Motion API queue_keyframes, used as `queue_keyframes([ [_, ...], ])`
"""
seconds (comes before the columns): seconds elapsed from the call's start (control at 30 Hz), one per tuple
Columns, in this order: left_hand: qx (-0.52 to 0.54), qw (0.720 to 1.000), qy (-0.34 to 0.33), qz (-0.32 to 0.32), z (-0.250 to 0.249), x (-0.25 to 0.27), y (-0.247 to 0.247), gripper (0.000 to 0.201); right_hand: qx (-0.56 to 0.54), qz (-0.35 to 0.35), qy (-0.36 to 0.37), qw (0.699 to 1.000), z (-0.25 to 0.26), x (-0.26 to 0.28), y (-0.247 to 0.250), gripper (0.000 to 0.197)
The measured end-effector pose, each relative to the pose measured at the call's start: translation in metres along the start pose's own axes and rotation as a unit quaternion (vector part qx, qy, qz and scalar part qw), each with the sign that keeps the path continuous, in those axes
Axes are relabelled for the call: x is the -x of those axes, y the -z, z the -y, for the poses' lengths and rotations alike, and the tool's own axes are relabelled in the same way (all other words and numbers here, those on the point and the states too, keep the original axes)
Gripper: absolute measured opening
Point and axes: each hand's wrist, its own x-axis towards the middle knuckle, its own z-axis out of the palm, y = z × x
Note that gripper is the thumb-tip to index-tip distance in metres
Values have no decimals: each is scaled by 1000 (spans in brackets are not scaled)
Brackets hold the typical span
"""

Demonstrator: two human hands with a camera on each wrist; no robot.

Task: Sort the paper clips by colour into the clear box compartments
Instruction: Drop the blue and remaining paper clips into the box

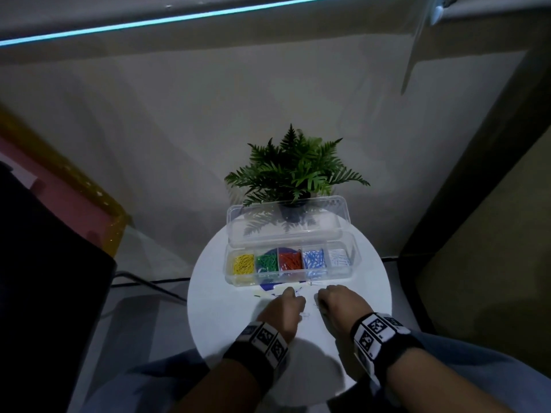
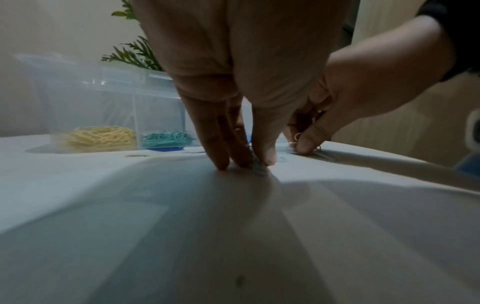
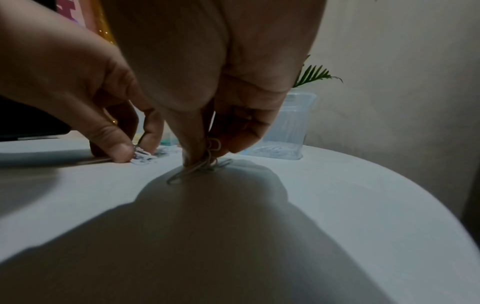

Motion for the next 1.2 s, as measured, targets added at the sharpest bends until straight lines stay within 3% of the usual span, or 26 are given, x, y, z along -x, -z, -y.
queue_keyframes([
  [0.2,-99,995,-7,4,-12,-1,4,26,-10,-14,-1,1000,2,4,-1,19],
  [0.37,-74,997,-7,3,-11,-7,5,27,-168,-70,-32,983,1,13,16,9],
  [0.47,-24,1000,-8,-13,-13,-9,7,21,-291,-138,-53,945,-5,11,33,13],
  [0.57,76,995,-32,-52,-23,-11,17,13,-334,-211,-77,915,-14,1,51,17],
  [0.67,144,985,-25,-93,-38,-22,37,9,-328,-255,-89,905,-22,-14,66,19],
  [0.87,216,965,27,-144,-51,-54,64,6,-320,-250,-121,906,-31,-34,74,1],
  [0.97,255,949,66,-174,-58,-65,67,11,-308,-254,-136,907,-34,-36,72,8],
  [1.07,298,938,63,-167,-64,-78,65,12,-325,-267,-144,896,-34,-32,73,11],
  [1.2,271,951,49,-138,-67,-86,65,27,-319,-242,-140,906,-35,-30,72,20],
])
